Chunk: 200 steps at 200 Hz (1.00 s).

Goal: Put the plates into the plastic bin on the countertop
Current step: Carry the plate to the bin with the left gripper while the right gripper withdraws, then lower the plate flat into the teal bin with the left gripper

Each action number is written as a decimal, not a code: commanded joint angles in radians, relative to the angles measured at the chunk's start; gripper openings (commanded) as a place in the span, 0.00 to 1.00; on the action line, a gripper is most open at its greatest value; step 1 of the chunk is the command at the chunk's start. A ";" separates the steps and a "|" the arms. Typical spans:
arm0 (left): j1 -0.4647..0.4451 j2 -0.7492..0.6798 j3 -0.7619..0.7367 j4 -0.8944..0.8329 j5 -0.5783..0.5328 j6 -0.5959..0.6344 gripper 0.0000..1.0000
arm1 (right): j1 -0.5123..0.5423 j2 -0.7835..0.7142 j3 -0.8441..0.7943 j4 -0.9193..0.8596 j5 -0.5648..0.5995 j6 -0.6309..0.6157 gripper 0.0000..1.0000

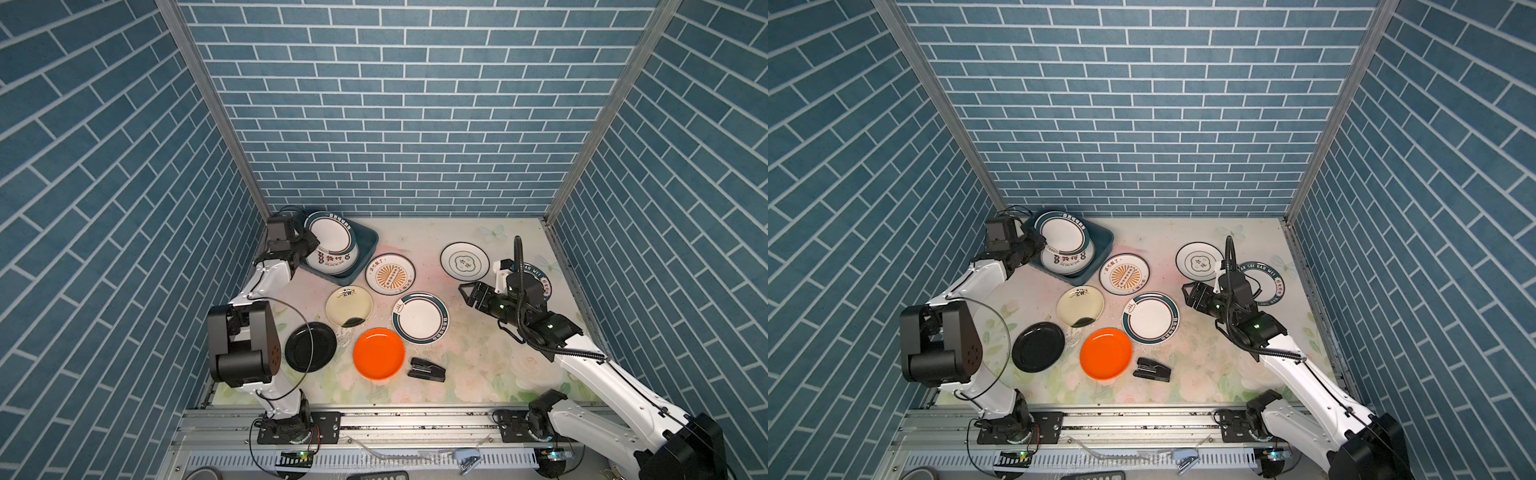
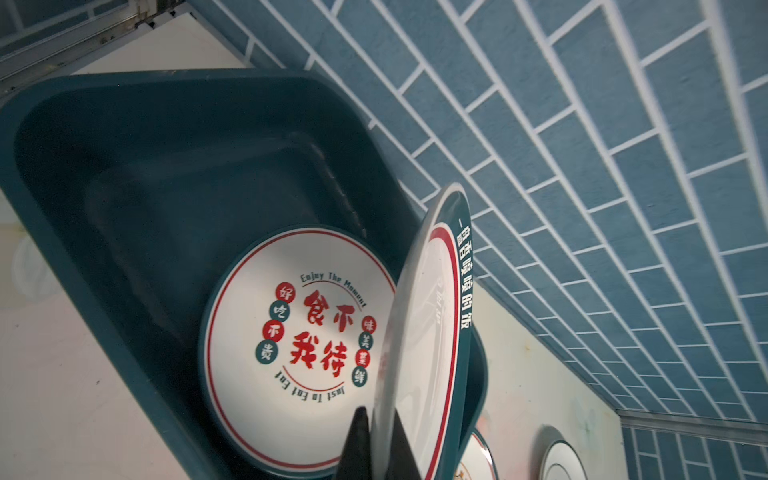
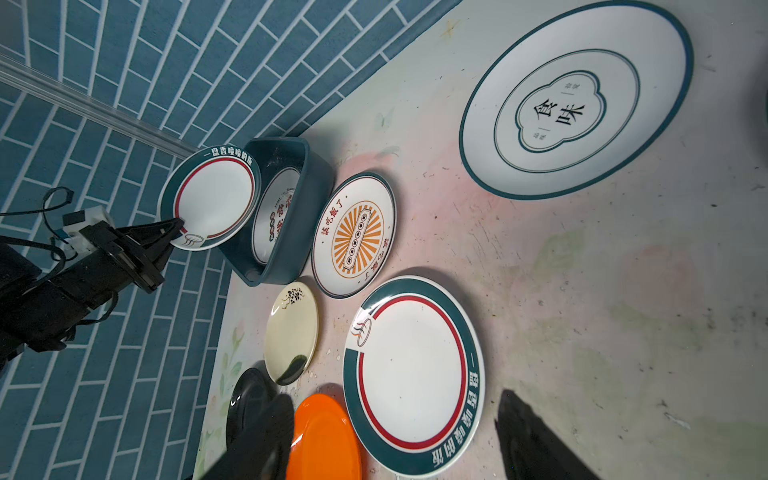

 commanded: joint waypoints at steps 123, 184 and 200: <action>0.051 0.225 0.170 -0.132 0.048 0.074 0.09 | -0.011 -0.108 -0.063 -0.114 0.097 -0.017 0.77; 0.051 0.247 0.200 -0.152 0.045 0.105 0.45 | -0.016 -0.080 -0.059 -0.105 0.091 -0.015 0.77; 0.051 0.245 0.203 -0.152 0.047 0.121 0.54 | -0.015 -0.068 -0.059 -0.103 0.084 -0.014 0.77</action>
